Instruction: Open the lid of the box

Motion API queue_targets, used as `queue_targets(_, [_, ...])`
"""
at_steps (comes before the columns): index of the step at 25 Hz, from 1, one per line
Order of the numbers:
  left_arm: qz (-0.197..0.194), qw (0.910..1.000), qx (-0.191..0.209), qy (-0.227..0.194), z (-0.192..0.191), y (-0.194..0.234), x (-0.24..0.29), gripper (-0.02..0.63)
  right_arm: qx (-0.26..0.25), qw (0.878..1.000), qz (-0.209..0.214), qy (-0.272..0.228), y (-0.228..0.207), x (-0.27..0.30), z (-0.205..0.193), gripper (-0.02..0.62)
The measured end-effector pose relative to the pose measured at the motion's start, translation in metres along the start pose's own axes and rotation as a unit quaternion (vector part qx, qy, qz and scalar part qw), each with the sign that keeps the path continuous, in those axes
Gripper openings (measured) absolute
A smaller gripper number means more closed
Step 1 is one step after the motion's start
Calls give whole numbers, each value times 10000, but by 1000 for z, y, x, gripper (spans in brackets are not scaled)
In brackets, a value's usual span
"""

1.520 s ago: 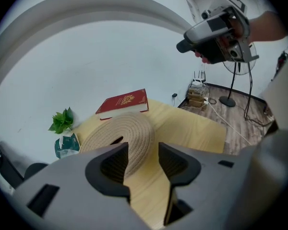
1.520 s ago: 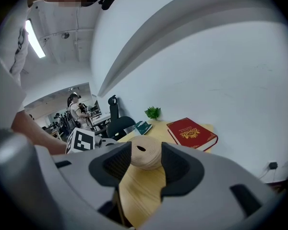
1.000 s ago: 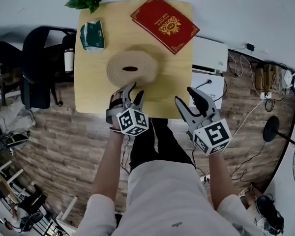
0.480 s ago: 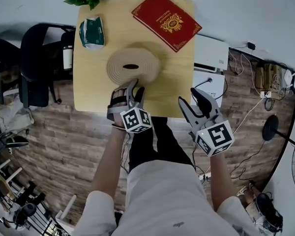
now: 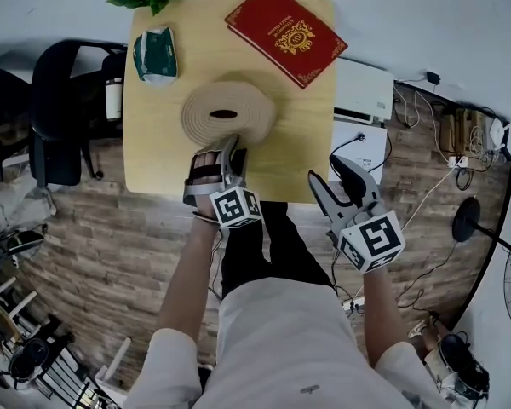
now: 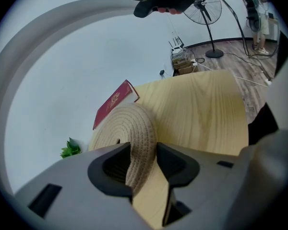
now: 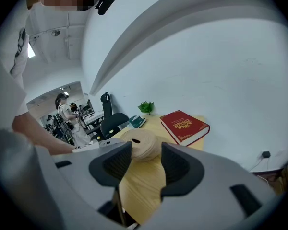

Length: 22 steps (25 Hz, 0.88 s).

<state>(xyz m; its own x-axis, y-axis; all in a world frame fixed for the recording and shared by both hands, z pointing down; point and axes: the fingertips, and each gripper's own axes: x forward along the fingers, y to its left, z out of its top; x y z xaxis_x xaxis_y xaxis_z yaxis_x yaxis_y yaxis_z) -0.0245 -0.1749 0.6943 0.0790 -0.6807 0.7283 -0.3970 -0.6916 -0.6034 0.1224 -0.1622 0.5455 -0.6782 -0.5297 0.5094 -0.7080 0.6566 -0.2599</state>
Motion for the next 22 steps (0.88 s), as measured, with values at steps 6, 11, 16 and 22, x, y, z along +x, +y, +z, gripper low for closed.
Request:
queue_targets(6, [-3, 10000, -5, 45, -2, -1, 0, 160, 15, 10000, 17, -2, 0, -1, -3, 179])
queue_targets(11, [26, 9999, 62, 95, -1, -1, 1, 149, 28, 10000, 45, -11, 0, -1, -6, 179])
queue_targets(16, [-2, 9998, 142, 161, -1, -1, -2, 137, 51, 10000, 44, -21, -1, -4, -3, 179])
queue_targets(22, [-22, 9997, 175, 196, -2, -1, -6, 128, 33, 9999, 64, -86, -1, -6, 0, 178])
